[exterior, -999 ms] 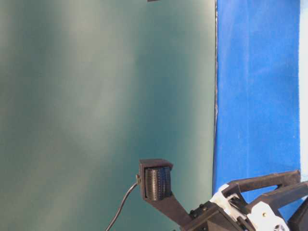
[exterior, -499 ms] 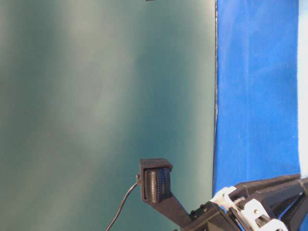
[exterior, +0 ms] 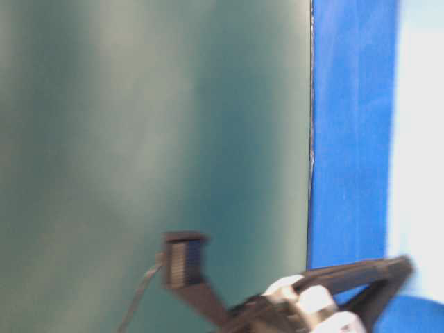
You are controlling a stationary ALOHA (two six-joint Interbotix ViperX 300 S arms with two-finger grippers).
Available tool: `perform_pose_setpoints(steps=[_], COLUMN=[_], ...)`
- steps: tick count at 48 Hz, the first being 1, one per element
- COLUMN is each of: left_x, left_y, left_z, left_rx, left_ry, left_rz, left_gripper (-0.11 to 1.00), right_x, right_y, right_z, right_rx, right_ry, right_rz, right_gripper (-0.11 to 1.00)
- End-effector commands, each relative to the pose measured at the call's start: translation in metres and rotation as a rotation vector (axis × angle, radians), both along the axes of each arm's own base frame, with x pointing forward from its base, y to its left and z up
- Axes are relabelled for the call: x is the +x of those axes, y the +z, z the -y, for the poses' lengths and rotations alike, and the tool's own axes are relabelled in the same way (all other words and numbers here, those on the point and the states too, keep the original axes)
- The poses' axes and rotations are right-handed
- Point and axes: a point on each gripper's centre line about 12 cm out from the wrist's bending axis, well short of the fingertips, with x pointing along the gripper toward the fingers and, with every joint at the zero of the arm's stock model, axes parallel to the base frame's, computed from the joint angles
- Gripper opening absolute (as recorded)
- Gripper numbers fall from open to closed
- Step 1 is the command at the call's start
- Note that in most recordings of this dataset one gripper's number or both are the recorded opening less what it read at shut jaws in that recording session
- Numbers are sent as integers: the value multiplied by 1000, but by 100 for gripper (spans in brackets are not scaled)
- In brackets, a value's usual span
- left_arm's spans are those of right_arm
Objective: Fold the light blue towel.
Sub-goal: 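Lift the folded strip and swing the right gripper's end toward the far side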
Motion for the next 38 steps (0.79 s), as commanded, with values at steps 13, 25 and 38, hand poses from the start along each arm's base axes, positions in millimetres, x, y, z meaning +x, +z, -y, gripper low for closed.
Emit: perform_pose_setpoints(steps=[13, 25, 38], left_x=[-10, -18, -19], left_y=[86, 130, 129], left_z=[5, 10, 10], left_rx=[-2, 0, -1], left_ry=[-5, -21, -20], left_rz=[125, 218, 210], left_gripper=[2, 2, 2], right_x=[-9, -18, -19], right_y=[73, 111, 119], right_z=[4, 0, -1], right_rx=[-30, -38, -44], right_ry=[-34, -30, -23], right_rz=[134, 212, 232], right_gripper=[1, 1, 1])
